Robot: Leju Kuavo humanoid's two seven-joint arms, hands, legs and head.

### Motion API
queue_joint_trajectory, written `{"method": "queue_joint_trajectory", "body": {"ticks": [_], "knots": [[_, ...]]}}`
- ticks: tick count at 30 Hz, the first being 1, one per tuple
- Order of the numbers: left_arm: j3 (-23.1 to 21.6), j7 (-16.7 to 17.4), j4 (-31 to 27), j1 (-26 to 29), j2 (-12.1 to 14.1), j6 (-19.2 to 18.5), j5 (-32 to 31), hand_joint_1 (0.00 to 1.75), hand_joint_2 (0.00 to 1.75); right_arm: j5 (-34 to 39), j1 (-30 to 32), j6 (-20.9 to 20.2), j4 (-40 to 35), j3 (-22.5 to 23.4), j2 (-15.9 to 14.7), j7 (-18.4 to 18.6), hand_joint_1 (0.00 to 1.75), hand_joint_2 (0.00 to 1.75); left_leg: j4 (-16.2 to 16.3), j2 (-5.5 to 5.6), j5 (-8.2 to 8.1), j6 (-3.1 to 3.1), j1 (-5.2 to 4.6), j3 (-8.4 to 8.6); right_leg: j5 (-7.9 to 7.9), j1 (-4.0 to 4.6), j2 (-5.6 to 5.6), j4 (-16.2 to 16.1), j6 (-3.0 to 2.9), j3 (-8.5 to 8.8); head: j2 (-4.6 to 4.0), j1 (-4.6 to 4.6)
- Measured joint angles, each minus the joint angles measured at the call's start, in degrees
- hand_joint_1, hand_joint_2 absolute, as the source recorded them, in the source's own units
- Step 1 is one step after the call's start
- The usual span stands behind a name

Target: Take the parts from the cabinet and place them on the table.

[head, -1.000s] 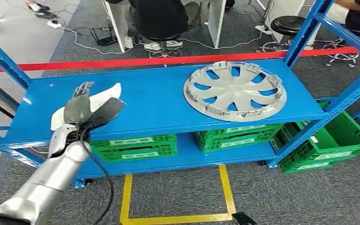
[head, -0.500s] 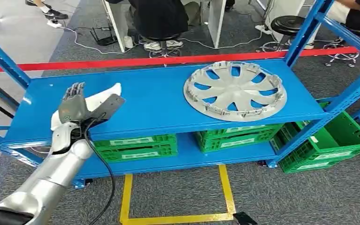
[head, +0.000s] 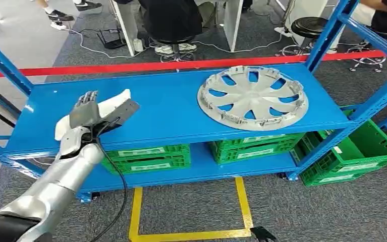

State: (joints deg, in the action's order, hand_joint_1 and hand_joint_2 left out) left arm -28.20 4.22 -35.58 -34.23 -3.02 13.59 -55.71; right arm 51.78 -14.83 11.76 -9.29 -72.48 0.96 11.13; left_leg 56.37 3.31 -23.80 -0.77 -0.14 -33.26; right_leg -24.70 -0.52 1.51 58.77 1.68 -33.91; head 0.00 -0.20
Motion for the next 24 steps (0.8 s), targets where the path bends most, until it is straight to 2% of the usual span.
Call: {"method": "queue_joint_trajectory", "body": {"ticks": [6, 11, 24], "knots": [[0.3, 0.3, 2.4, -1.0, -0.7, -0.4, -0.1, 0.0, 1.75, 0.0, 0.0, 0.0, 0.0, -0.3, 0.0, 0.0, 0.0, 1.75, 0.0, 0.0, 0.0, 0.0, 0.0, -0.02, 0.01, 0.0, 0.0, 0.0, 0.0, -0.02, 0.0, -0.02], [0.3, 3.5, 4.2, -1.8, -1.0, -1.8, -2.2, 0.0, 1.75, 0.2, 0.0, 0.2, 0.0, -0.6, 0.0, 0.0, 0.0, 1.75, 0.0, 0.0, 0.0, 0.0, 0.0, -0.04, 0.01, 0.0, 0.0, 0.0, 0.0, -0.03, 0.0, -0.02], [1.6, 5.7, 9.0, -3.8, -0.9, -4.0, -3.1, 0.0, 1.75, 0.2, -0.2, 0.3, 0.0, -0.9, 0.1, -0.1, 0.0, 1.75, 0.0, 0.0, 0.03, 0.0, 0.0, -0.07, 0.02, 0.0, -0.01, 0.0, 0.01, -0.05, -0.02, -0.02]]}}
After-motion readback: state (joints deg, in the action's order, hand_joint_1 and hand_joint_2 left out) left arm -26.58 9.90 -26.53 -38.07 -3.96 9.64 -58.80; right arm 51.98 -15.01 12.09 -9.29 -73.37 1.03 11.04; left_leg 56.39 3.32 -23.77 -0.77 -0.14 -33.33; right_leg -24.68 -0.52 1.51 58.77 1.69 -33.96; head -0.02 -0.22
